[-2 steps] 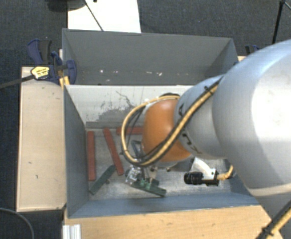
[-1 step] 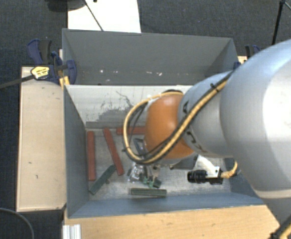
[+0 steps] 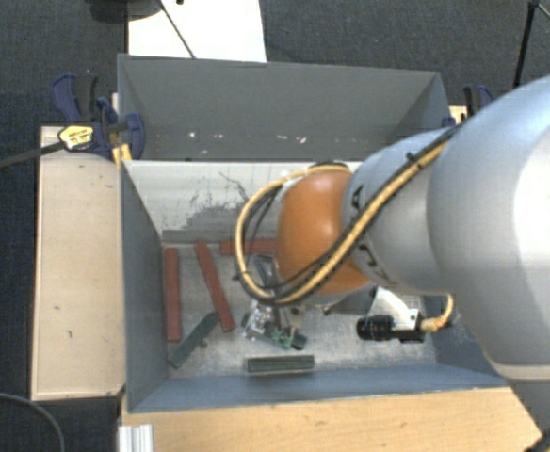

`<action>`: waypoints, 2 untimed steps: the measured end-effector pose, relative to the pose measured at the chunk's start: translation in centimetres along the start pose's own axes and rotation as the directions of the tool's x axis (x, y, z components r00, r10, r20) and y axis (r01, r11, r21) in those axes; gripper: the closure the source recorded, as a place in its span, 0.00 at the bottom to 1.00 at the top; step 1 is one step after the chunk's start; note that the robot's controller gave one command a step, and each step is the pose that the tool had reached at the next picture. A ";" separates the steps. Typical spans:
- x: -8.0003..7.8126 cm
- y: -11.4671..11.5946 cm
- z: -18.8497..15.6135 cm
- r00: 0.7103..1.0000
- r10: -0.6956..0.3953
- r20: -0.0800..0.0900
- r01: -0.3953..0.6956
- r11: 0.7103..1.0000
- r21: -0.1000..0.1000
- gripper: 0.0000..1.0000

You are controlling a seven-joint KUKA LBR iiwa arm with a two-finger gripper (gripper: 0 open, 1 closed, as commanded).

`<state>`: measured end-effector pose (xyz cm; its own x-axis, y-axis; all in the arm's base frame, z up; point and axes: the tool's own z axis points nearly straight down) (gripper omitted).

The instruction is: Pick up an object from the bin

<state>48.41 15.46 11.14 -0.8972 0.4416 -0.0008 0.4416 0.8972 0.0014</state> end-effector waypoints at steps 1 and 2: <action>0.1 -0.1 -1.0 1.000 0.000 -0.002 0.000 1.000 0.002 1.00; 0.1 -0.1 -2.6 1.000 0.000 -0.004 0.000 1.000 0.004 1.00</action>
Offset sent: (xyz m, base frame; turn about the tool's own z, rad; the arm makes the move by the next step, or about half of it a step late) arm 0.0001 -0.0001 0.0637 0.0000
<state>48.26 15.39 13.74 -0.8974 0.4413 0.0028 0.4413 0.8974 -0.0023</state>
